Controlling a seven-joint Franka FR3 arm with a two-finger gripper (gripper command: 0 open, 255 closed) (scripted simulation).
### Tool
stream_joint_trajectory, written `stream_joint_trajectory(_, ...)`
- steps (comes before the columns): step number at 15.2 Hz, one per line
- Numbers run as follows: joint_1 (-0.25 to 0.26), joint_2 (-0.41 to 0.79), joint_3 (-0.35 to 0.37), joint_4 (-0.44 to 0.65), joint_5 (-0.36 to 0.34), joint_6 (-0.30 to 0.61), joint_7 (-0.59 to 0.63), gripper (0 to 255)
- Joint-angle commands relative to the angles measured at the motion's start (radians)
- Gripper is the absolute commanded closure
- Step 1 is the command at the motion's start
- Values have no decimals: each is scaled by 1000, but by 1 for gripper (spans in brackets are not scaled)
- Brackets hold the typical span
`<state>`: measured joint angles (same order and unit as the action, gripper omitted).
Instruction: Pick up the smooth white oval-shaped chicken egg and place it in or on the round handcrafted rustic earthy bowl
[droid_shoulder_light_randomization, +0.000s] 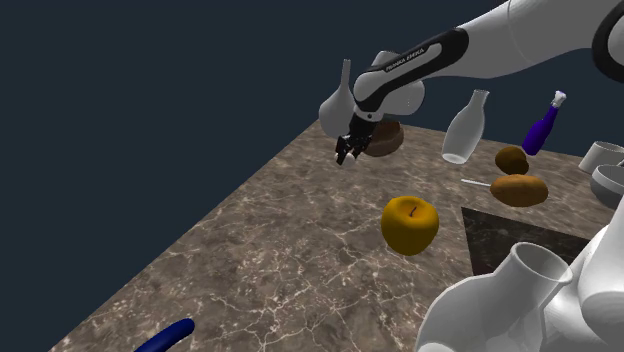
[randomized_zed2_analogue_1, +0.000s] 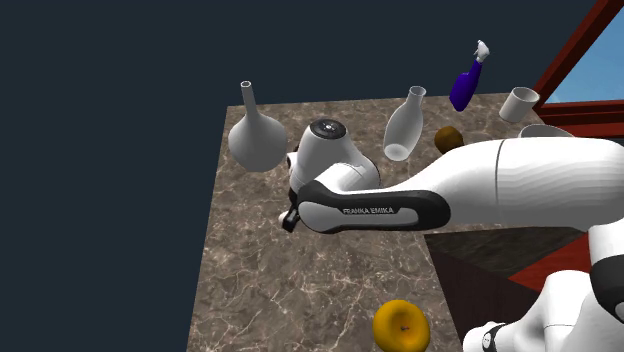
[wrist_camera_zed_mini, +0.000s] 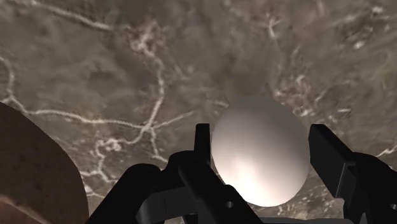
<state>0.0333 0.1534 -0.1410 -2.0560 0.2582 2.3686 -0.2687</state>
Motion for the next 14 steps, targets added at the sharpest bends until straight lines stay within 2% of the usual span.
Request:
stream_joint_trajectory(1,-5,10,-6,-8,-2,0,0,255)
stream_joint_trajectory(6,-3,7,-5,-7,-4,-2,4,255)
stream_joint_trajectory(14,-5,-37,-12,43,-31,-95,29,255)
